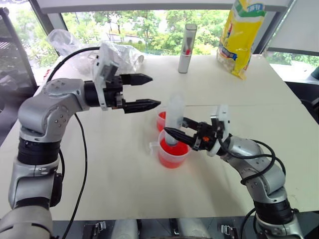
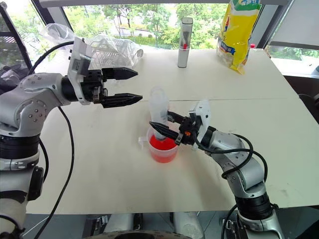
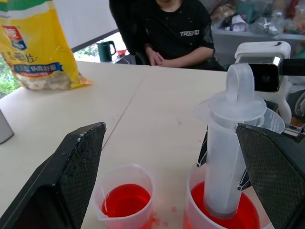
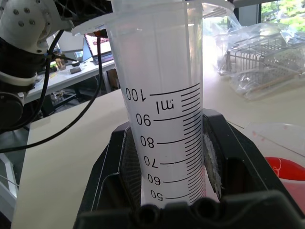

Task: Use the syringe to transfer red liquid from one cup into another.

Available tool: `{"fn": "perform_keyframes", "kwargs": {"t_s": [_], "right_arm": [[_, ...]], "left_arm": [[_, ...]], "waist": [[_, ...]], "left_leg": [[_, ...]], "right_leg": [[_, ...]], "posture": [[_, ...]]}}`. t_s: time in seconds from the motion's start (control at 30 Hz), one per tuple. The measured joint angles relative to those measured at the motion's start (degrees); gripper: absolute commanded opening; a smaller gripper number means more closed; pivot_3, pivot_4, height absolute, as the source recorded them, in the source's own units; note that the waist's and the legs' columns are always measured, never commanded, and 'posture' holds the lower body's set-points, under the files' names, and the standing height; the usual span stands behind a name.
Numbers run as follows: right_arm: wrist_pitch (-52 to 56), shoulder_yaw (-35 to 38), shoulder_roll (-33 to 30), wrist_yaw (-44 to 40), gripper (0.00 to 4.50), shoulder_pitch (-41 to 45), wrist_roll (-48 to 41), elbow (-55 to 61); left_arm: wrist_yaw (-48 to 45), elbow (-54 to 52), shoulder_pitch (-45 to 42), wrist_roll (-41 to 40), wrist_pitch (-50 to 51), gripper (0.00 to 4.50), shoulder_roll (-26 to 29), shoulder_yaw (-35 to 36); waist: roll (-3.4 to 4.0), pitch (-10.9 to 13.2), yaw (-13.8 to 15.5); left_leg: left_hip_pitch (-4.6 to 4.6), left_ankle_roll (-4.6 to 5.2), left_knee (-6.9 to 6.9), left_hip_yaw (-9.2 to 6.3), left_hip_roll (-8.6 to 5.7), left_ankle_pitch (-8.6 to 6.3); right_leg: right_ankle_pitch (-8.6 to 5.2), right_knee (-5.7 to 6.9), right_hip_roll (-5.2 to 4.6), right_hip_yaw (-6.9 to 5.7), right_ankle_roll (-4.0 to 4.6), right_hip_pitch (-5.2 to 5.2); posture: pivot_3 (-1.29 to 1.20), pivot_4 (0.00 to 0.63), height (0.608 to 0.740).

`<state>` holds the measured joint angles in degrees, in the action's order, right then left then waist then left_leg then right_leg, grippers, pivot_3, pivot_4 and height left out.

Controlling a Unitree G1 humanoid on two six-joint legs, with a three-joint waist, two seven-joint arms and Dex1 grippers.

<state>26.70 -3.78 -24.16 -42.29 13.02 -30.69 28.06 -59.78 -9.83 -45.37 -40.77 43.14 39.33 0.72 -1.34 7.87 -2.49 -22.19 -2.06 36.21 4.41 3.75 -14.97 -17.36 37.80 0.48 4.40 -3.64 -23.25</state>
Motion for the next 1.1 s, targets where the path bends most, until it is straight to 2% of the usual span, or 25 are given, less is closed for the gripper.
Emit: {"fn": "perform_keyframes", "kwargs": {"t_s": [0.4, 1.0, 1.1], "right_arm": [[-4.4, -1.6, -0.9, -2.2, 1.40, -1.1, 3.5, -3.0], [-4.5, -1.5, -1.8, -2.9, 1.40, -1.0, 3.5, -3.0], [-4.4, -1.5, -2.0, -3.0, 1.40, -1.0, 3.4, -3.0]], "left_arm": [[-1.6, -4.3, 0.1, -4.4, 5.3, 4.50, -0.2, -0.1], [4.5, -4.7, -0.6, -4.9, 7.9, 4.50, -7.4, -3.6], [5.2, -4.8, -0.6, -4.9, 8.5, 3.54, -8.0, -3.9]], "waist": [[0.00, 0.0, 0.1], [-0.01, 0.0, 0.1], [-0.01, 0.0, 0.1]], "left_leg": [[0.04, 0.00, 0.02, 0.00, -0.01, 0.00], [0.09, -0.01, 0.03, -0.01, -0.03, 0.00], [0.11, -0.01, 0.02, -0.02, -0.02, 0.00]], "right_leg": [[0.00, 0.03, -0.01, 0.01, 0.00, 0.03], [0.00, 0.03, -0.02, 0.04, 0.00, 0.11], [0.00, 0.04, -0.01, 0.04, 0.00, 0.11]], "posture": [[0.00, 0.150, 0.740], [0.00, 0.150, 0.740], [0.00, 0.150, 0.740]]}}
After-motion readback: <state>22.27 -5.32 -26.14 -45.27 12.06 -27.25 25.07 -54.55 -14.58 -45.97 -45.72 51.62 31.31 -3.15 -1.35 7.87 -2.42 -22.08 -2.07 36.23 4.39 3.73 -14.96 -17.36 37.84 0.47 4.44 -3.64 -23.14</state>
